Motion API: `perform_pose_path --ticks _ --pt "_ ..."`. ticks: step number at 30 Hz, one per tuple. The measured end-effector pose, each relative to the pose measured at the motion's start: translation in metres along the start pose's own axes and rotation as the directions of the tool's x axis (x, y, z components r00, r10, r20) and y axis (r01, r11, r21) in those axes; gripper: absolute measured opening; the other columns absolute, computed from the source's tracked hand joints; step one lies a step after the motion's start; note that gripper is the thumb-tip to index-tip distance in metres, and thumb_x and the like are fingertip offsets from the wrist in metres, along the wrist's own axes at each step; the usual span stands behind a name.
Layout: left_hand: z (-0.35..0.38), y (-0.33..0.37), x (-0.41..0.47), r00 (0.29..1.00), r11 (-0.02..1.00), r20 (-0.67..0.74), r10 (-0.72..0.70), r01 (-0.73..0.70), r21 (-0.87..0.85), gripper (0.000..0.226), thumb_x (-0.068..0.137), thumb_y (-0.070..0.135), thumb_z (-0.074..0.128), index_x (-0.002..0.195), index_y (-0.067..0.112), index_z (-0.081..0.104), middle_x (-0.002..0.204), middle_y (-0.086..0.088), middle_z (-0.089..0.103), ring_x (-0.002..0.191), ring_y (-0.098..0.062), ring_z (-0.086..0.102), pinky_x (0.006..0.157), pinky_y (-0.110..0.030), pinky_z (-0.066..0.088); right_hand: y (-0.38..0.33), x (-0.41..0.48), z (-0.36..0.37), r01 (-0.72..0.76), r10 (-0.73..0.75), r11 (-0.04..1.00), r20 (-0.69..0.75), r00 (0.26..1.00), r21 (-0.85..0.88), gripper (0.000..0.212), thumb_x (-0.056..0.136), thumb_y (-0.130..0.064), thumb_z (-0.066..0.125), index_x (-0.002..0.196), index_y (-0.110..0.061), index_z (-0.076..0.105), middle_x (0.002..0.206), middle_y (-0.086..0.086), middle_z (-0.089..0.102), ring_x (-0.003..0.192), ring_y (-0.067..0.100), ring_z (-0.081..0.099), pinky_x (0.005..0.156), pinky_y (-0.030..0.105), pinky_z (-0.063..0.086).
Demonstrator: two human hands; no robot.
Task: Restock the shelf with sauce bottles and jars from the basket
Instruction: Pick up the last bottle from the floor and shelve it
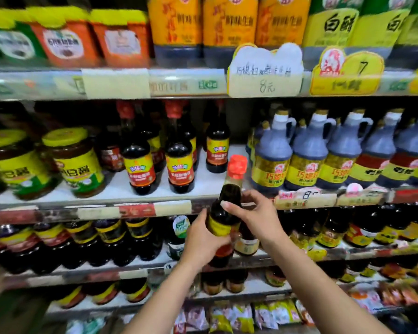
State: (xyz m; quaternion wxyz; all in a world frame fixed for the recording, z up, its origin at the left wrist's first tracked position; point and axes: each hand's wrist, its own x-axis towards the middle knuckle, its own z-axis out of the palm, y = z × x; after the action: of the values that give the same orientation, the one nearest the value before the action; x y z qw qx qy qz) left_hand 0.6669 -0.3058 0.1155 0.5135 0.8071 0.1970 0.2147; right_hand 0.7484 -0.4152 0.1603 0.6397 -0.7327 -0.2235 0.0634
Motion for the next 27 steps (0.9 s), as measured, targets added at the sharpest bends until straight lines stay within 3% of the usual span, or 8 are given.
perform_pose_path --ticks 2,5,9,15,21,27 --pt "-0.016 0.009 0.012 0.999 0.999 -0.01 0.033 -0.033 -0.014 0.052 0.052 0.037 0.084 0.094 0.037 0.053 0.086 0.018 0.062 0.084 -0.007 0.059 0.064 -0.012 0.042 -0.017 0.009 0.01 0.024 -0.024 1.0 -0.002 1.0 -0.012 0.024 0.061 -0.033 0.084 0.069 -0.025 0.063 0.067 -0.014 0.068 0.068 -0.003 0.063 0.063 0.015 0.048" --pt "-0.032 0.023 0.027 0.998 0.998 -0.02 0.054 -0.055 -0.023 0.057 0.054 0.036 0.085 0.103 0.031 0.056 0.093 0.01 0.066 0.088 -0.012 0.061 0.072 -0.025 0.049 -0.038 0.025 0.019 0.057 -0.058 0.998 -0.02 0.998 -0.036 0.027 0.06 -0.038 0.083 0.073 -0.025 0.062 0.077 -0.01 0.067 0.076 0.005 0.063 0.069 0.022 0.049" --pt "-0.041 0.04 0.044 0.995 0.993 -0.038 0.096 -0.098 -0.061 0.054 0.055 0.034 0.085 0.099 0.037 0.053 0.088 0.017 0.064 0.083 -0.002 0.06 0.065 -0.011 0.044 -0.057 0.043 0.023 0.084 -0.084 0.996 -0.032 0.996 -0.001 0.033 0.06 -0.038 0.083 0.082 -0.02 0.066 0.082 -0.005 0.068 0.078 0.009 0.064 0.072 0.025 0.053" --pt "-0.041 0.059 0.071 0.992 0.991 -0.045 0.119 -0.121 -0.058 0.06 0.056 0.04 0.083 0.108 0.027 0.056 0.101 0.007 0.066 0.093 -0.012 0.06 0.079 -0.029 0.048 -0.072 0.072 0.019 0.054 -0.052 0.992 -0.029 0.998 0.11 0.031 0.06 -0.03 0.084 0.081 -0.015 0.067 0.084 0.003 0.066 0.089 0.024 0.067 0.083 0.039 0.054" --pt "-0.037 0.064 0.09 0.993 0.993 -0.048 0.106 -0.108 -0.041 0.05 0.059 0.04 0.082 0.098 0.03 0.053 0.089 0.011 0.061 0.086 -0.011 0.058 0.067 -0.022 0.042 -0.07 0.091 0.018 0.048 -0.045 0.989 -0.024 0.999 0.143 0.03 0.06 -0.03 0.084 0.078 -0.015 0.066 0.08 0.002 0.066 0.082 0.019 0.066 0.072 0.026 0.054" --pt "-0.032 0.072 0.11 0.994 0.986 -0.04 0.098 -0.102 -0.129 0.056 0.058 0.032 0.084 0.102 0.032 0.049 0.097 0.011 0.061 0.093 -0.011 0.057 0.08 -0.028 0.044 -0.074 0.113 0.012 0.129 -0.129 0.992 -0.013 0.992 0.007 0.035 0.054 -0.043 0.084 0.078 -0.024 0.066 0.088 0.003 0.068 0.09 0.021 0.066 0.086 0.042 0.053"
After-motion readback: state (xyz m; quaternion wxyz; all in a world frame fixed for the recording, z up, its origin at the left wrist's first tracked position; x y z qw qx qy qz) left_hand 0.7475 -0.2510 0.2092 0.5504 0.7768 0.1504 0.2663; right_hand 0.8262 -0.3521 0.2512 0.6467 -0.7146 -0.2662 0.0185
